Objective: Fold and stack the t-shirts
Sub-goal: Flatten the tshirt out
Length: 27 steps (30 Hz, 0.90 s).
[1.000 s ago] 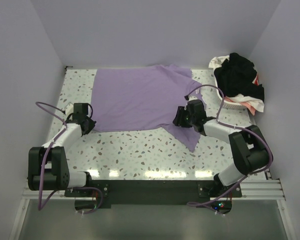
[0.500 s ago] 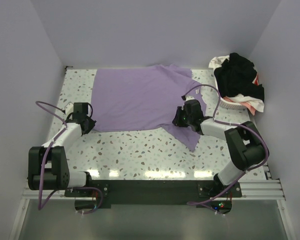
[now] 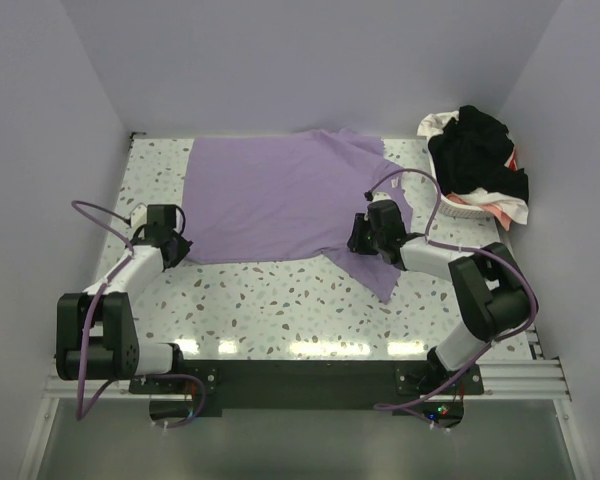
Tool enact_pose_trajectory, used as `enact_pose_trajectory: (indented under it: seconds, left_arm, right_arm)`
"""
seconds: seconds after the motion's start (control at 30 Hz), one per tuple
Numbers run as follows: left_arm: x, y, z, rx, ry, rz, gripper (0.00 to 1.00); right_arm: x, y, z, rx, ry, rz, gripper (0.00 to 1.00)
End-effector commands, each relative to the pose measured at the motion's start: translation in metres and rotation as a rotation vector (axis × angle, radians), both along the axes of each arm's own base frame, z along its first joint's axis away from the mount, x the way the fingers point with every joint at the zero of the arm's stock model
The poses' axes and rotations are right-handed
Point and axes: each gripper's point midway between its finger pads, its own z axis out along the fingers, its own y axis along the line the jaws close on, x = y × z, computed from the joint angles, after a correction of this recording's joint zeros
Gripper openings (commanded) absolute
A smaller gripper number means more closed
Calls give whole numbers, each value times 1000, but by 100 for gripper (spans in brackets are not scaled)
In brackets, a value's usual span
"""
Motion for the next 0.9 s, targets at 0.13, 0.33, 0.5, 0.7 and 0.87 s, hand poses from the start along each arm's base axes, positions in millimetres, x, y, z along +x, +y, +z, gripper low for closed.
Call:
enact_pose_trajectory:
  seconds: [0.13,0.33,0.5,0.7,0.87]
  left_arm:
    - [15,3,13,14,-43,-3,0]
    - [14,3,11,13,-38,-4,0]
    - [14,3,11,12,-40,-6,0]
    - [14,3,10,14,-36,-6,0]
    - [13,3,8,12,-30,-4,0]
  right_arm:
    - [11,4,6,-17,-38,15,31]
    - [6,14,2,-8,-26,39,31]
    - [0,17,8,6,-31,41,17]
    - [-16,17,24,39,-44,38,0]
    - [-47,34,25,85,-15,93,0]
